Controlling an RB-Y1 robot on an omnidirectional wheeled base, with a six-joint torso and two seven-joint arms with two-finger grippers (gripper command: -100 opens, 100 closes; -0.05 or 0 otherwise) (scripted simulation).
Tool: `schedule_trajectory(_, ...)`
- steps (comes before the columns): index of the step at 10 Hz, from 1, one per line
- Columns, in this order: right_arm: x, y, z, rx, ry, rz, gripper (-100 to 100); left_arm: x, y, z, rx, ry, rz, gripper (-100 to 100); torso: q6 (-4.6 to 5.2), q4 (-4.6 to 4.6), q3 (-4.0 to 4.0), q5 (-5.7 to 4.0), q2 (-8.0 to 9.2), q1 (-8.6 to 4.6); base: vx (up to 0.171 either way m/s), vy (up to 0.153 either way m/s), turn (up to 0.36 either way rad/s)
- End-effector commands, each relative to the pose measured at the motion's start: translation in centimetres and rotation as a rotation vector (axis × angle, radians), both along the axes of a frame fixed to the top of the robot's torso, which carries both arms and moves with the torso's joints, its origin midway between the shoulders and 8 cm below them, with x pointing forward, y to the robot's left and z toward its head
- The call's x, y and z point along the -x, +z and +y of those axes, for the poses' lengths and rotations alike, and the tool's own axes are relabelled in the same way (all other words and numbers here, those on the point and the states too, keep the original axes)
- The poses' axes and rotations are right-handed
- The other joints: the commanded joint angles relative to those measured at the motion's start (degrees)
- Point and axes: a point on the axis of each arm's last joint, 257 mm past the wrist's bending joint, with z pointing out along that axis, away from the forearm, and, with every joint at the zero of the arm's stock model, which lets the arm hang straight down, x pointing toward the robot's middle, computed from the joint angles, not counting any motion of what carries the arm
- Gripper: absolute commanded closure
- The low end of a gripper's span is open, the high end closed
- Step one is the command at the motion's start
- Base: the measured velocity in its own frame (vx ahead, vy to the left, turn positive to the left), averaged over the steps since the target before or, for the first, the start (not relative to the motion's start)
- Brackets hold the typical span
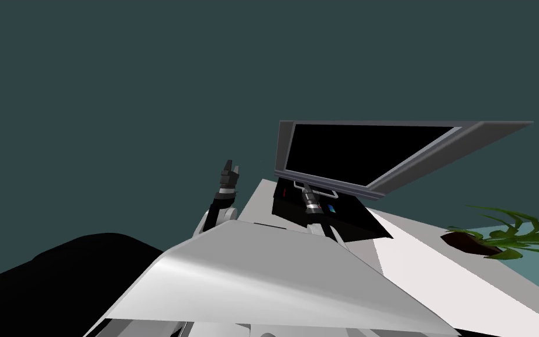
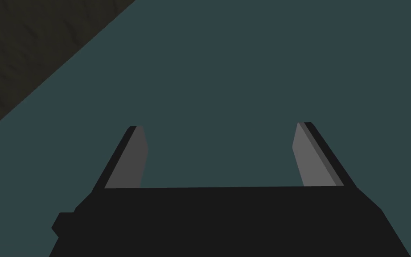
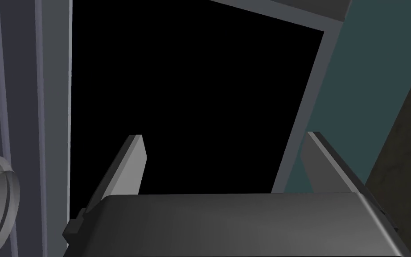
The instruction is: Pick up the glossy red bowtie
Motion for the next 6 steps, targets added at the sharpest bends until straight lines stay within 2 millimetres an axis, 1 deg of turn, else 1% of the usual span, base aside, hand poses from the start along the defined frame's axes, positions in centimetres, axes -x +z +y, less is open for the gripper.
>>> schedule_trajectory(1, -0.3, -3.0, 0.2, 0.037, 0.016, 0.070, -100, 0.0, 0.0, 0.0, 0.000, 0.000, 0.000, 0, 0.00, 0.00, 0.00, 0.00, 0.00, 0.00, -0.007, 0.027, 0.176)
schedule_trajectory(2, -0.2, -4.0, 0.0, 0.039, 0.012, 0.091, -100, 0.0, 0.0, 0.0, 0.000, 0.000, 0.000, 0, 0.01, 0.00, 0.00, 0.00, 0.00, 0.02, -0.004, 0.021, 0.043)
schedule_trajectory(3, -0.5, -6.2, 0.1, 0.067, 0.022, 0.143, -100, 0.0, 0.0, 0.0, 0.000, 0.000, 0.000, 0, 0.03, 0.00, 0.00, 0.00, 0.00, 0.01, 0.002, 0.026, 0.109)
schedule_trajectory(4, -0.8, -7.9, 0.3, 0.096, 0.034, 0.186, -100, 0.0, 0.0, 0.0, 0.000, 0.000, 0.000, 0, 0.01, -0.01, -0.01, 0.00, -0.02, 0.03, 0.015, 0.035, 0.173)
schedule_trajectory(5, -0.6, -9.0, 0.1, 0.099, 0.030, 0.207, -100, 0.0, 0.0, 0.0, 0.000, 0.000, 0.000, 0, 0.01, -0.01, -0.03, 0.01, -0.06, 0.05, 0.012, 0.026, 0.067)
schedule_trajectory(6, -0.8, -10.4, 0.3, 0.129, 0.043, 0.245, -100, 0.0, 0.0, 0.0, 0.000, 0.000, 0.000, 0, 0.03, -0.02, -0.03, 0.01, -0.06, 0.03, 0.014, 0.031, 0.121)
